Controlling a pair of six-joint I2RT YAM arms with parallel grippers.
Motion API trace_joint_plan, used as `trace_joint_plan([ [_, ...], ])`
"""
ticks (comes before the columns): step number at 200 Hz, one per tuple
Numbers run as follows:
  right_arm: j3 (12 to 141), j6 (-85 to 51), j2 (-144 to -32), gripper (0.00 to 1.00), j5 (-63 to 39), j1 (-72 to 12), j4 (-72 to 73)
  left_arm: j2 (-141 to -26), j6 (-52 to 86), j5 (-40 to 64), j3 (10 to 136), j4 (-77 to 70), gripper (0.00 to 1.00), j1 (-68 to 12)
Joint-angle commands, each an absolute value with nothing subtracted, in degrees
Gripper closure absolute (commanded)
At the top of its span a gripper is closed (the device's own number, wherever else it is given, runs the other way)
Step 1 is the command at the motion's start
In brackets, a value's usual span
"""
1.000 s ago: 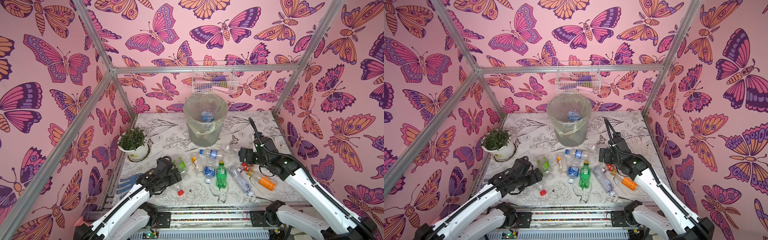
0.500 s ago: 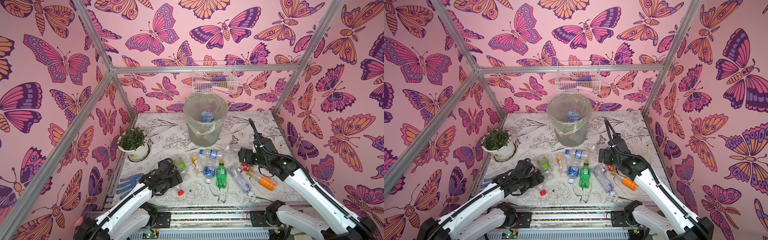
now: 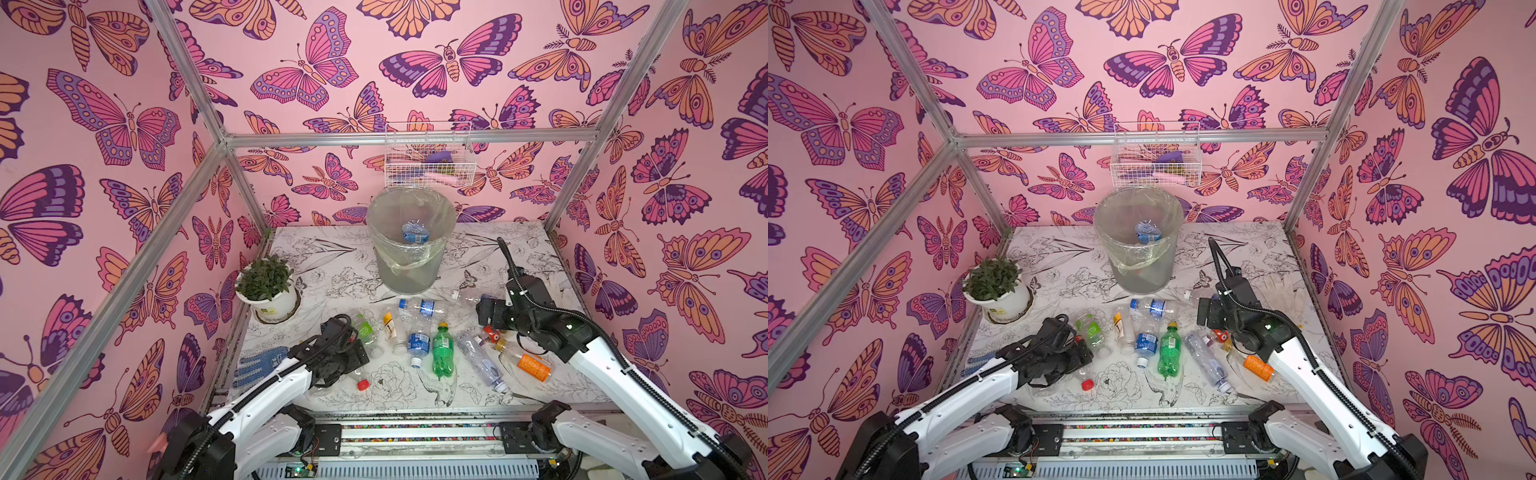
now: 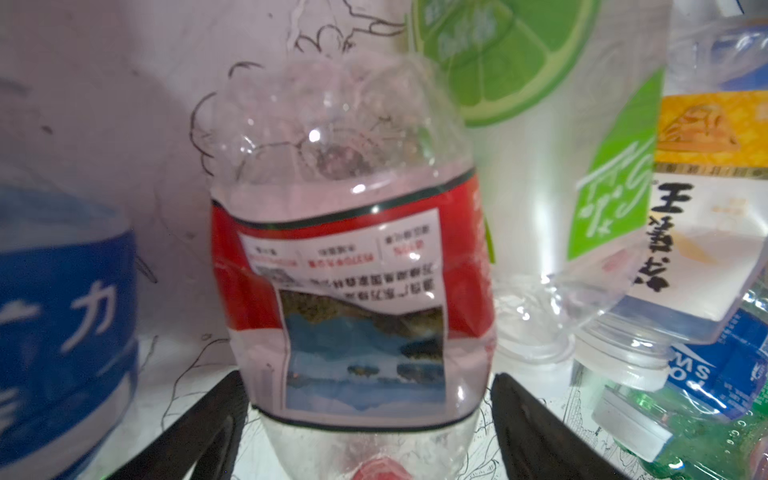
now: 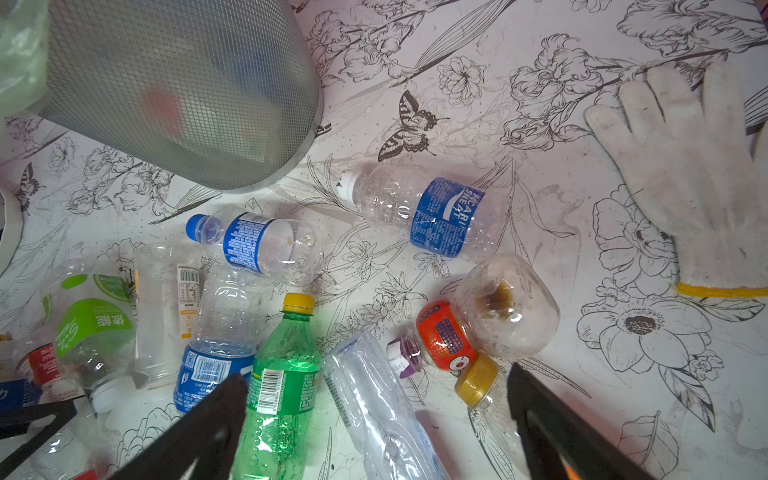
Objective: Throw the plastic bottles in the bin
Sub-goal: Pick up the plastic bottle from the bottom-left of the table.
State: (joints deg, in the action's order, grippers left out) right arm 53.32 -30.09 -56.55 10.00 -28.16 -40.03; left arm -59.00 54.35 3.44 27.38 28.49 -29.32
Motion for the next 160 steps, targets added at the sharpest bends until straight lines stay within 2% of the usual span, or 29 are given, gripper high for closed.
trace_joint_plan([
  [1, 52.9, -30.8, -55.6, 0.01, 10.4, -27.8, -39.9, -60.1, 54.8, 3.8, 26.6, 27.2, 0.09, -29.5],
  [69, 53.3, -30.6, -55.8, 0.01, 10.6, -27.8, -39.8, -63.0, 54.4, 4.5, 25.7, 24.3, 0.18, -29.5],
  [160, 53.8, -30.5, -55.6, 0.01, 10.8, -27.8, -39.8, -59.8, 53.0, 4.3, 27.7, 26.7, 0.47, -29.6],
])
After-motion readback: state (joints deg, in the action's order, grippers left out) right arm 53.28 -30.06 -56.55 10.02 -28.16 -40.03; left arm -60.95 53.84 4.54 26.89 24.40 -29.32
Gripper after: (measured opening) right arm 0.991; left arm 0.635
